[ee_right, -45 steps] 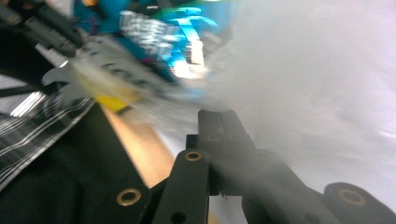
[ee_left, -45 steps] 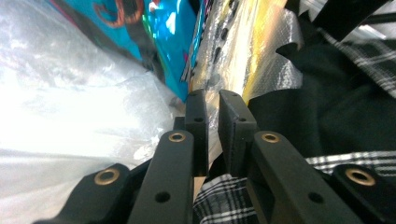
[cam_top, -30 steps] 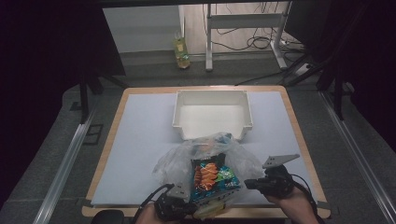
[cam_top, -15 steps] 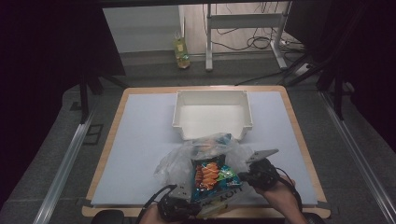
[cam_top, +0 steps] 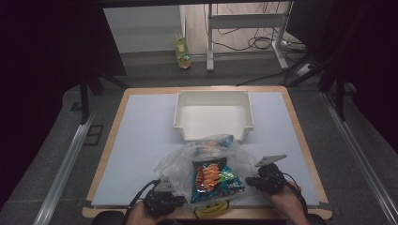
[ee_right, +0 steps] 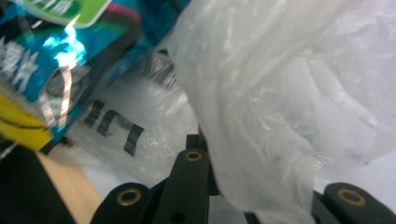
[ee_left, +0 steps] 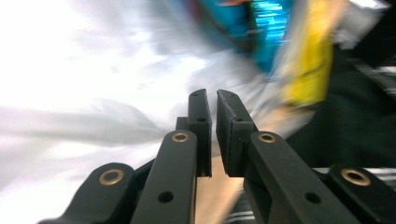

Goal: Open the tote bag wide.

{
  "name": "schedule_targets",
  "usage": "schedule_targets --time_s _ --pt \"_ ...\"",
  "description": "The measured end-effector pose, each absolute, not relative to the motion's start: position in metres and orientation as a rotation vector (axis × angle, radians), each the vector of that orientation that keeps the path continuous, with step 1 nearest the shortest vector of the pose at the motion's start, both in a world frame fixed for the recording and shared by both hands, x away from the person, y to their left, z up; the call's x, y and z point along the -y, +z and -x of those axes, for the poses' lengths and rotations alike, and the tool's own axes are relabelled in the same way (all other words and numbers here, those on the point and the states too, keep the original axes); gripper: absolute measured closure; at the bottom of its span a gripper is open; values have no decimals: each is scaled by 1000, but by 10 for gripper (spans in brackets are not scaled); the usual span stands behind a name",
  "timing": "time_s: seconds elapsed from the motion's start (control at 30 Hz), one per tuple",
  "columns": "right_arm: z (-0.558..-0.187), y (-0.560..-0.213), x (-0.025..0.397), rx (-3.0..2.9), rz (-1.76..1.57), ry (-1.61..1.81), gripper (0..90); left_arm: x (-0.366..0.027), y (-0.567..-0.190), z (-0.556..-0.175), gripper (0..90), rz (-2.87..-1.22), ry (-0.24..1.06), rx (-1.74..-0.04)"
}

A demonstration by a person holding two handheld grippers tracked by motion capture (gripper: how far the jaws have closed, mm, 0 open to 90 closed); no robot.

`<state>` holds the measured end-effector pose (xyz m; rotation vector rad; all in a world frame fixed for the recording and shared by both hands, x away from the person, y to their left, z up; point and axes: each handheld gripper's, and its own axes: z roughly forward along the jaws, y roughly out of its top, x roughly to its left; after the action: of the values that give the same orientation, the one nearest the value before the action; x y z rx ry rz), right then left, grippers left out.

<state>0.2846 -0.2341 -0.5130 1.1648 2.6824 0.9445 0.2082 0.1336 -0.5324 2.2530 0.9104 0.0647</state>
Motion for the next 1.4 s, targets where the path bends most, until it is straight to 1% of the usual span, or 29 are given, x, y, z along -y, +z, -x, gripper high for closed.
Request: schedule_targets --time_s 0.07,0.17,0.3,0.4,0.6,0.73,0.83,0.97,1.07,1.17,1.23,1.4 --pt "-291 -513 236 -2674 -1186 954 889 -139 -533 -215 850 -2253 69 -923" --pt "-301 -514 240 -2656 -1217 977 890 -142 -532 -225 864 -2266 122 -941" --pt "-303 -515 242 -2654 -1232 997 889 -149 -532 -243 874 -2265 161 -974" --pt "-304 -514 243 -2650 -1233 988 882 -154 -531 -261 880 -2265 215 -1011" --pt "-305 -507 254 -2603 -1252 1014 889 -158 -532 -292 889 -2235 238 -1056" --pt "-312 -510 258 -2584 -1272 959 892 -160 -532 -304 889 -2234 274 -1090" --pt "-312 -510 257 -2595 -1272 958 891 -162 -528 -302 889 -2234 279 -1093" --pt "-305 -496 251 -2602 -1223 1045 891 -162 -502 -284 884 -2142 253 -1041" --pt "-304 -489 241 -2627 -1189 1097 890 -153 -489 -271 877 -2109 185 -963" --pt "-302 -489 228 -2671 -1136 1125 890 -134 -495 -264 866 -2152 130 -896" --pt "-298 -490 221 -2701 -1117 1146 890 -122 -504 -262 860 -2189 91 -885" --pt "-285 -493 212 -2744 -1085 1164 890 -115 -516 -256 855 -2223 33 -887"
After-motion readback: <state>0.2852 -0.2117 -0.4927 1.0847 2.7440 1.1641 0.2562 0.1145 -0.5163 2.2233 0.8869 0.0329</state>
